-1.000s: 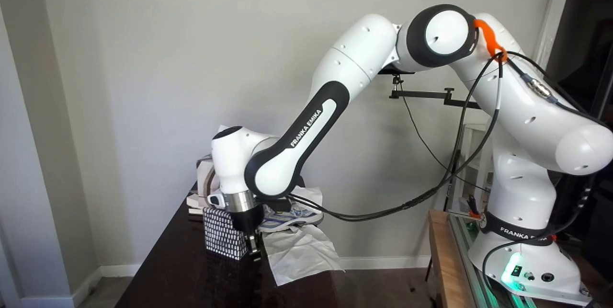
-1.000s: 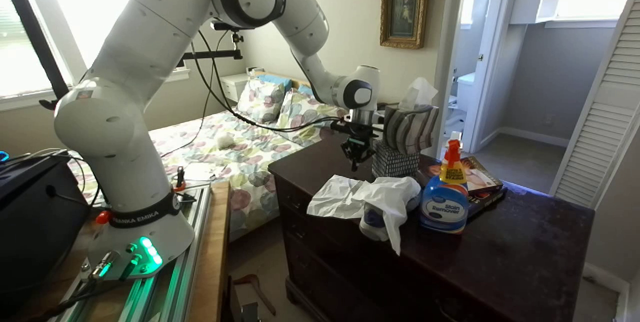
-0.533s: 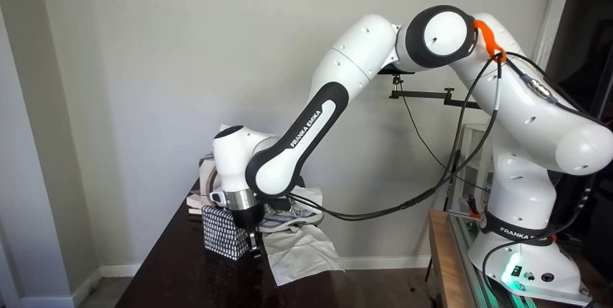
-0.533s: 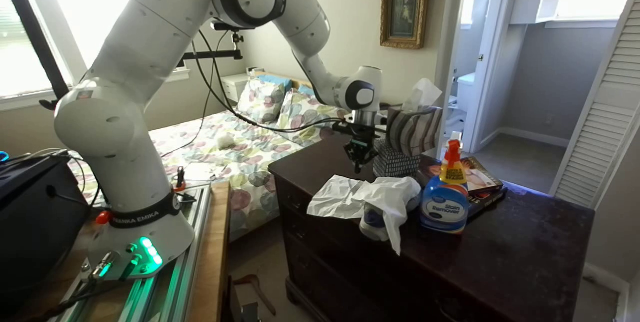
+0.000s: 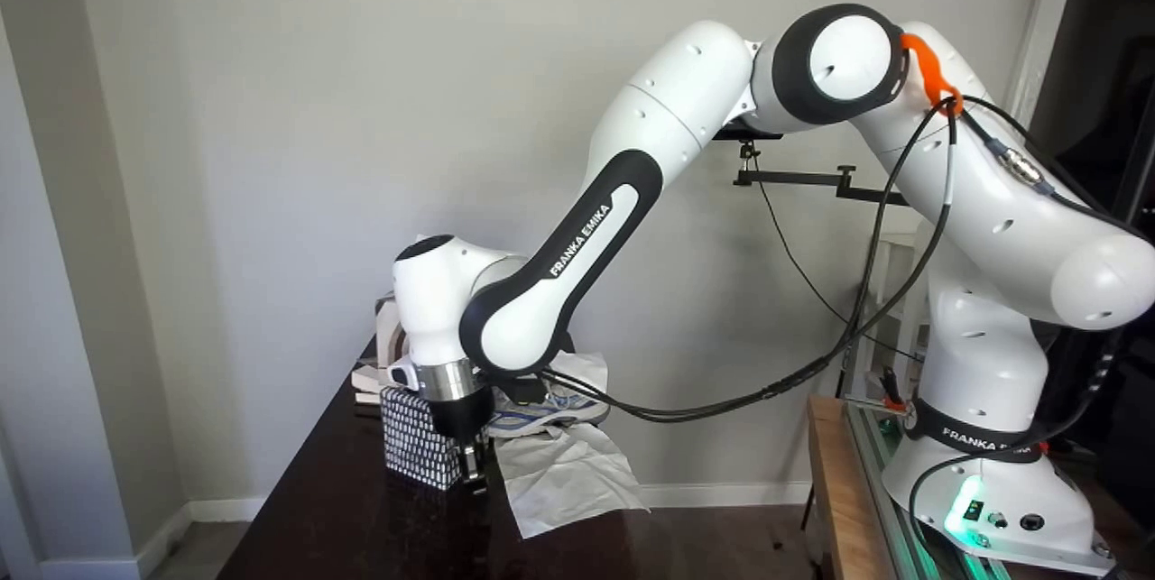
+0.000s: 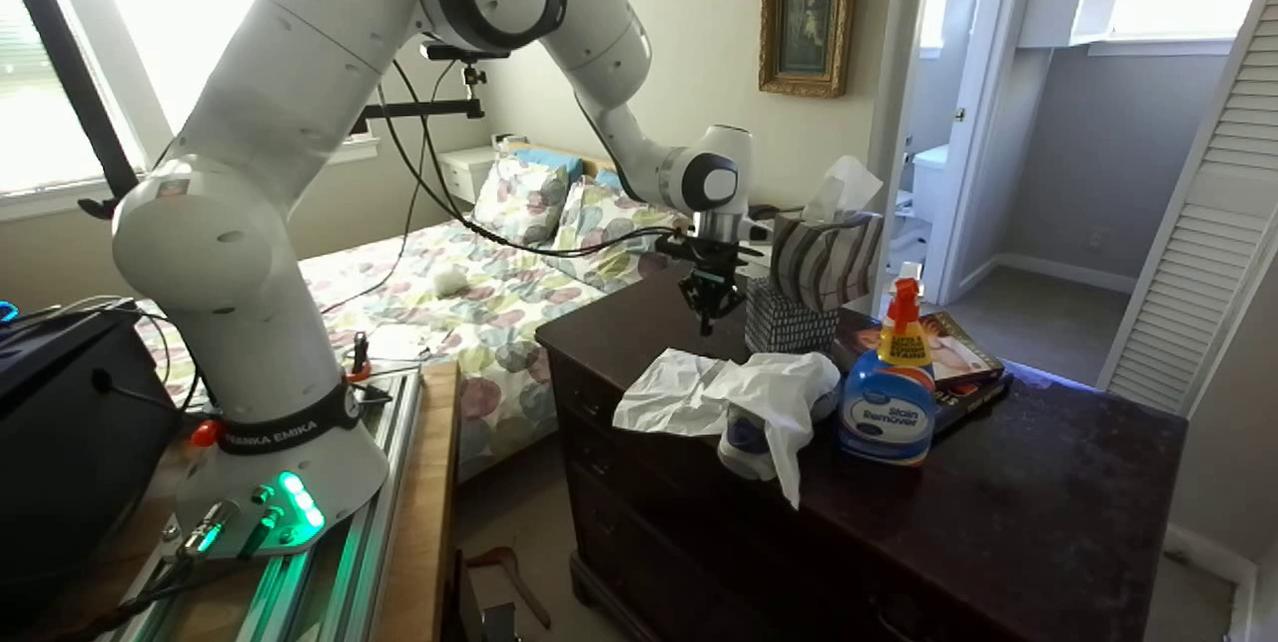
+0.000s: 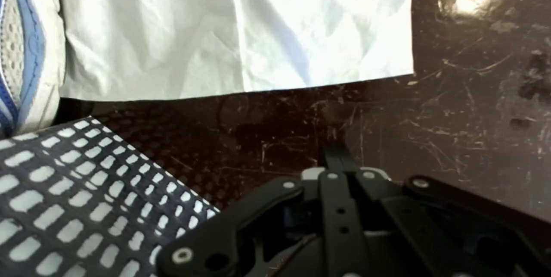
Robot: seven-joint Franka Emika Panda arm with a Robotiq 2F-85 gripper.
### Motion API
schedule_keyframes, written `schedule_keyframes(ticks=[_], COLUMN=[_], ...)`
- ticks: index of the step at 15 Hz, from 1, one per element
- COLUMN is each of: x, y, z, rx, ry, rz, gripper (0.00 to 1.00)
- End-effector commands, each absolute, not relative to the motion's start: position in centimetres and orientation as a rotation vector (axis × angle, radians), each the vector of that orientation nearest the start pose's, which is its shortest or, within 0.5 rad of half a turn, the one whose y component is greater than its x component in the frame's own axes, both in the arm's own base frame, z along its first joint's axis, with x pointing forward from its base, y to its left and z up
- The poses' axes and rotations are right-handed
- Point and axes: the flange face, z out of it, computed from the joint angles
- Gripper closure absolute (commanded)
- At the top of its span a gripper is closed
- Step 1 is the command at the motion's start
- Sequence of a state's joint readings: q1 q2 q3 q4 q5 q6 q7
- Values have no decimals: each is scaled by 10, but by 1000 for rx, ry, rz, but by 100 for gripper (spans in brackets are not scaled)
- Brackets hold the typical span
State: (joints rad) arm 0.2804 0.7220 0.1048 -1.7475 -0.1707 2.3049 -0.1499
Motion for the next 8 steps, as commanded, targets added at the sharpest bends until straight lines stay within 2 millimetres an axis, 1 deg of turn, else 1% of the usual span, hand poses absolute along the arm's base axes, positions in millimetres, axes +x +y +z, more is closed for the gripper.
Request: schedule_keyframes(ticks=[1,5,8], x=[589,582,573], y=[242,236,227], z=[159,162,165], rx=[-3076,-3079,-3068], ry=[-1015,-1037,-1032], rz=[292,335,346], gripper=[100,100,100])
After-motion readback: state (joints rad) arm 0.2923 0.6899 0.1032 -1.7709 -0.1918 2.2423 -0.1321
